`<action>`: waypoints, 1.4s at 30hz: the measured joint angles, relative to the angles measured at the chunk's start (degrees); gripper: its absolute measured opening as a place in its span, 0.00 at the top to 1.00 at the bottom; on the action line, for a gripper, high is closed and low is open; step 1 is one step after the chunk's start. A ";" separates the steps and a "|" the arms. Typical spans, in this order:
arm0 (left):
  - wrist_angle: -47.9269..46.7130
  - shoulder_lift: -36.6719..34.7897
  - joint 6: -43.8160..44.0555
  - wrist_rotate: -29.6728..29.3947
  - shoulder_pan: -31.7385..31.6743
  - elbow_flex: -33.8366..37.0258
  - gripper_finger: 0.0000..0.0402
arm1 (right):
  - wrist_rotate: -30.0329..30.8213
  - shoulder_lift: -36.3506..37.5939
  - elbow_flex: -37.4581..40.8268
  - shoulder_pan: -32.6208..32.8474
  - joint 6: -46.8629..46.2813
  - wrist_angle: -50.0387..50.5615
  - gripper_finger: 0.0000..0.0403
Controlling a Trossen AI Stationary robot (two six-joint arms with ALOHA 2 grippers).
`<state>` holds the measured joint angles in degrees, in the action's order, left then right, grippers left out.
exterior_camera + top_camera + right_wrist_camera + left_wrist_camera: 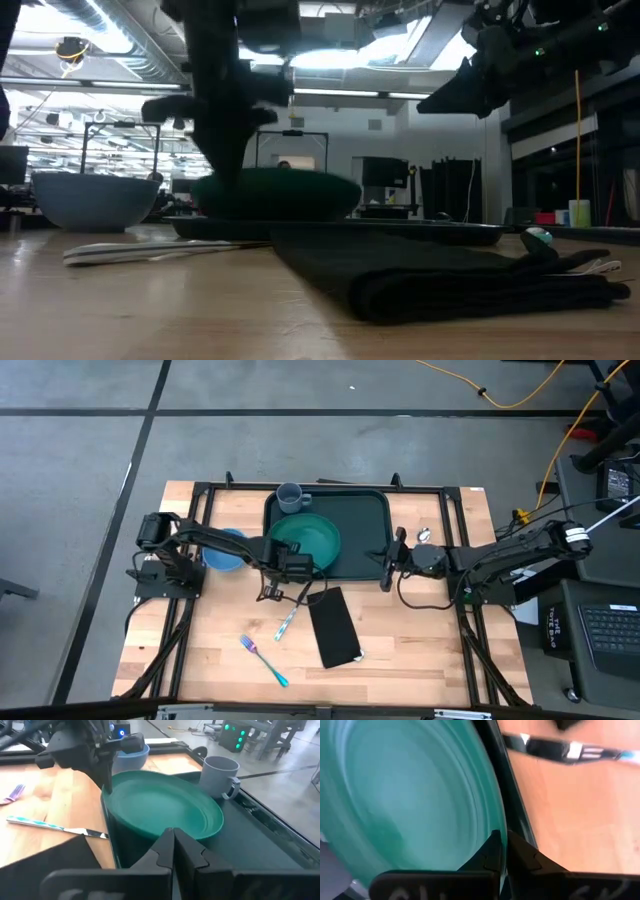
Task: Set up tray
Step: Put the plate on the tray to the bottom of the mug
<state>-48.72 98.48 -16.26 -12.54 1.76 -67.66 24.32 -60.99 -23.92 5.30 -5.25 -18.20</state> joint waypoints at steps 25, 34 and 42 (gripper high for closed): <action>0.82 2.71 0.53 5.04 0.00 -0.11 0.99 | -3.50 0.00 0.00 -1.01 0.16 0.07 0.98; 0.72 5.14 1.84 3.56 -0.01 -0.13 0.95 | -3.54 0.00 0.00 -1.01 0.16 0.10 0.98; 0.87 5.11 4.73 3.83 0.00 -0.11 0.90 | -3.54 0.00 0.00 -1.01 0.57 0.15 0.98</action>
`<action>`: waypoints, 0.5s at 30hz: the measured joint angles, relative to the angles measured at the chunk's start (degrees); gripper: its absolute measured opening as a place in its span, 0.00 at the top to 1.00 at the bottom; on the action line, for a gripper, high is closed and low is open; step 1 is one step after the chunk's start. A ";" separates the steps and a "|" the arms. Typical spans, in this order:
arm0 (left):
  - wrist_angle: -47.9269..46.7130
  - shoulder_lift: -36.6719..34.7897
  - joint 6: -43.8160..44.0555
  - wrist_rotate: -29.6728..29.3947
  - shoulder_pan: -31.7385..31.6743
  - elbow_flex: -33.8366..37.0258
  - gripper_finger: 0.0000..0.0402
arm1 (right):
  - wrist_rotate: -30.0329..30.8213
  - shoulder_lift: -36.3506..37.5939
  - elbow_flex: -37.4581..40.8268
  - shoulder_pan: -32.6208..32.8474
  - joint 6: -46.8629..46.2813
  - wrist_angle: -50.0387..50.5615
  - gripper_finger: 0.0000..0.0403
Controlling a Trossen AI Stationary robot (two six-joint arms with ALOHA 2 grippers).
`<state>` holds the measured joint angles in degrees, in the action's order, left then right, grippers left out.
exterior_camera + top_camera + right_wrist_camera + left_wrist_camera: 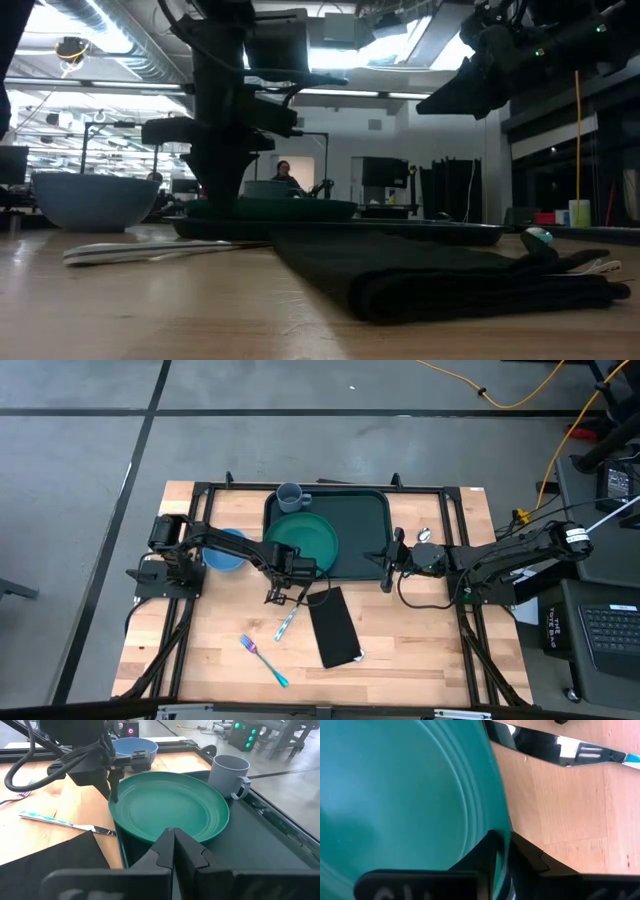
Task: Set up tray
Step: Put the plate on the tray to the bottom of the mug, then put the bowl on top of the plate on the tray
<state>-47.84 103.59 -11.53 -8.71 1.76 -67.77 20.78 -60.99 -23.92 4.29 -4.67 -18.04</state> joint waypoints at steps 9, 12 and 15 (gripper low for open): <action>-0.02 -0.02 0.42 -0.39 0.00 -0.05 0.83 | 0.00 0.00 0.00 0.00 0.27 0.00 0.98; -0.46 -0.02 1.20 -0.43 0.00 -1.58 0.80 | 0.00 0.00 0.00 0.00 0.27 0.02 0.98; -0.39 -0.07 0.96 -0.52 0.00 -3.19 0.78 | 0.00 0.00 0.00 0.00 0.27 0.20 0.98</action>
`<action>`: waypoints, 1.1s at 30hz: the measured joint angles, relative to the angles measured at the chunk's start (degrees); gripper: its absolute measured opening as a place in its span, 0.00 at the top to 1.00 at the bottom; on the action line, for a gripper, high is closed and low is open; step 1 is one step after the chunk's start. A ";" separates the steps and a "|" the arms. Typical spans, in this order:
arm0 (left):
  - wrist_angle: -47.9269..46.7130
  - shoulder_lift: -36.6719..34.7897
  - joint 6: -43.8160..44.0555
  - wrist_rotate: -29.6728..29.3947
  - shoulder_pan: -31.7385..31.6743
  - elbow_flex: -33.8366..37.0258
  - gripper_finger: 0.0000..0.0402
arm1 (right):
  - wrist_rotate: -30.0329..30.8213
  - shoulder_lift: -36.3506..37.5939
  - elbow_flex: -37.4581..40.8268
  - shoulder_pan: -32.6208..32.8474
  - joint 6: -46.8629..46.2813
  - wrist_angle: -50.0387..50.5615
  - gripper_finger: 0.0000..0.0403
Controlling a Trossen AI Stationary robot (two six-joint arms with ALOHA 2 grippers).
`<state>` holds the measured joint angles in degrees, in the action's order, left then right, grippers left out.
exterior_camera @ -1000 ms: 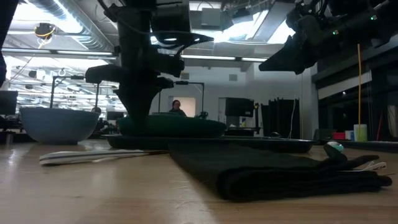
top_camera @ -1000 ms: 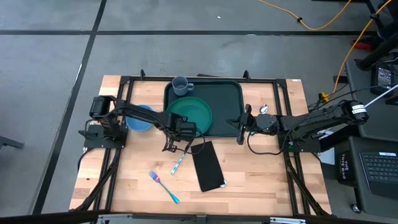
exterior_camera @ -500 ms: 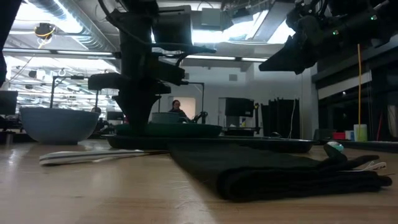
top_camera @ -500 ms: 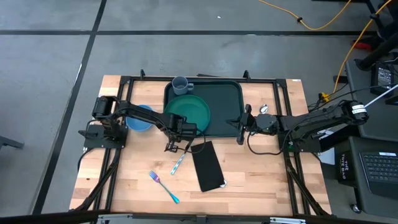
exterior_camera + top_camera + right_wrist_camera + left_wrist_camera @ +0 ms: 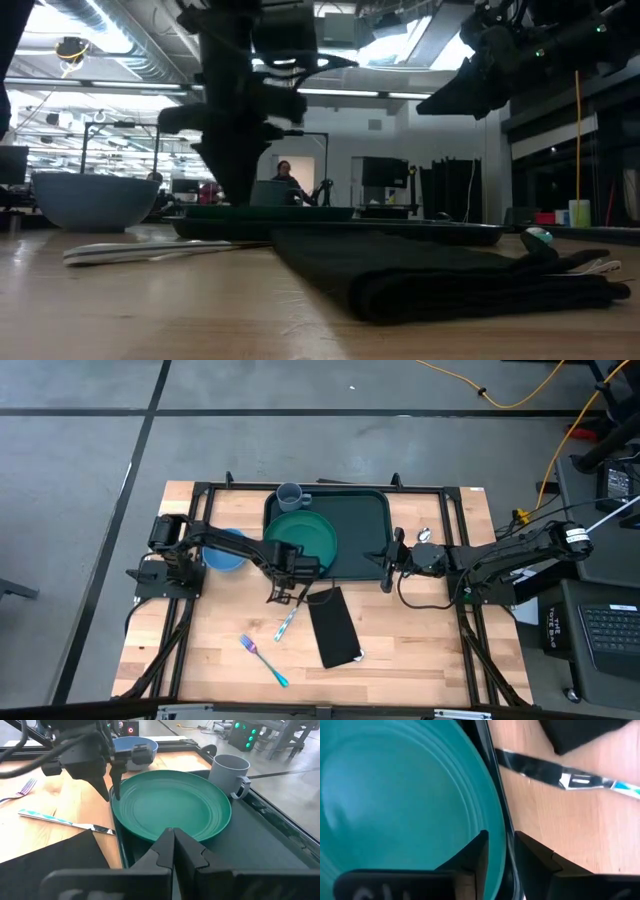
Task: Set up tray
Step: Put the bowl on top of the plate on the tray
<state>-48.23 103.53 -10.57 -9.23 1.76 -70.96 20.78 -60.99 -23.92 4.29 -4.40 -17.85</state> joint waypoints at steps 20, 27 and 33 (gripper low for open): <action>-12.85 -11.55 13.13 -4.66 0.02 0.06 0.75 | 0.00 -0.02 -0.02 0.02 1.64 0.60 0.98; -13.32 -19.68 27.62 -4.62 0.02 4.95 0.75 | 0.00 -0.02 -0.02 0.02 1.91 0.48 0.98; -14.23 -24.41 39.51 -5.65 0.02 9.98 0.75 | 0.00 -0.02 -0.02 0.00 3.39 0.38 0.98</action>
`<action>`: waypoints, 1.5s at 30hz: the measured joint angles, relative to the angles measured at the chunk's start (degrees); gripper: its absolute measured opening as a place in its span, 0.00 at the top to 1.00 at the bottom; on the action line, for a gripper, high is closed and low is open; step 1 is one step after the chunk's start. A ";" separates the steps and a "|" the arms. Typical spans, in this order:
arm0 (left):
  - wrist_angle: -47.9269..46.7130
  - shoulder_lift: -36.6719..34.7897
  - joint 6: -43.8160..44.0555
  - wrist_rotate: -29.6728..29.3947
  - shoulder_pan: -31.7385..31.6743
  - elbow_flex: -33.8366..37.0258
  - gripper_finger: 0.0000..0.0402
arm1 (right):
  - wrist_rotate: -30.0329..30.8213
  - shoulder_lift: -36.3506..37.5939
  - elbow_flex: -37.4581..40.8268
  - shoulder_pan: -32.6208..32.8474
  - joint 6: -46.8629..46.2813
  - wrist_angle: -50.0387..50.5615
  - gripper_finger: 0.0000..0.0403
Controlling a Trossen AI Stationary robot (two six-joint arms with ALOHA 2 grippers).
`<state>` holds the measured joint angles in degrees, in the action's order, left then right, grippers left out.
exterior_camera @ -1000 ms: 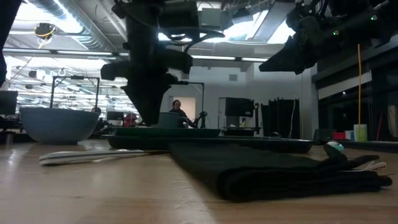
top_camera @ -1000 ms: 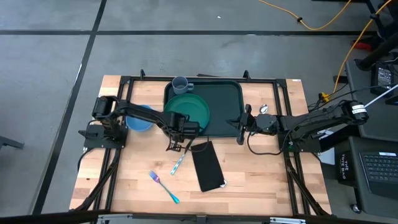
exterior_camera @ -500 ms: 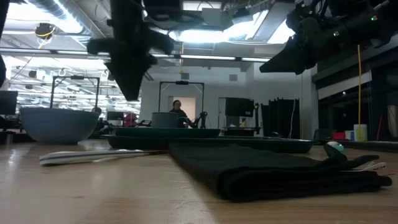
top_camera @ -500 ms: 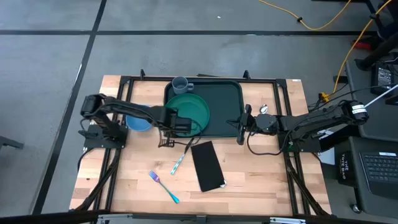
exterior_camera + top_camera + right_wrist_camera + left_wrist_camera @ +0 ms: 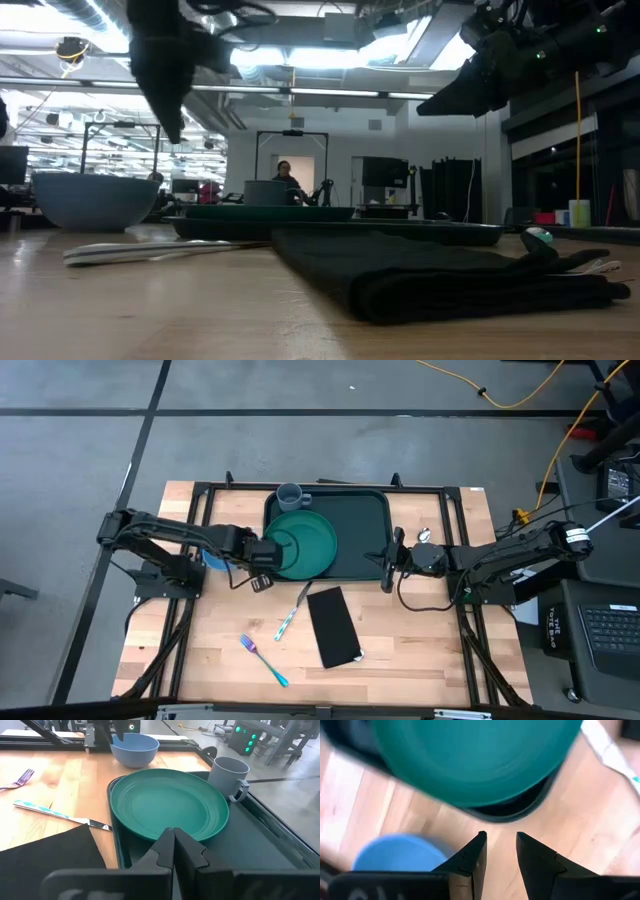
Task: Set up tray
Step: Put the bowl on top of the plate on the tray
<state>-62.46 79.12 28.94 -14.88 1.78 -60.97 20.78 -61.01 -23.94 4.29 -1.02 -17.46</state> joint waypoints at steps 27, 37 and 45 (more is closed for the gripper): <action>-8.09 -2.98 18.46 1.97 -0.15 8.95 0.58 | 0.03 0.00 0.00 0.02 3.43 -2.26 0.98; -7.43 -2.96 18.30 1.79 -0.15 10.08 0.58 | 0.06 0.00 0.00 0.01 5.27 -4.06 0.98; -6.69 -2.65 18.28 1.03 -0.15 10.14 0.58 | 0.04 0.00 0.00 0.02 6.03 -4.19 0.98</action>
<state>-69.14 76.46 47.23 -13.85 1.63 -50.83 20.82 -61.01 -23.94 4.32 5.02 -21.65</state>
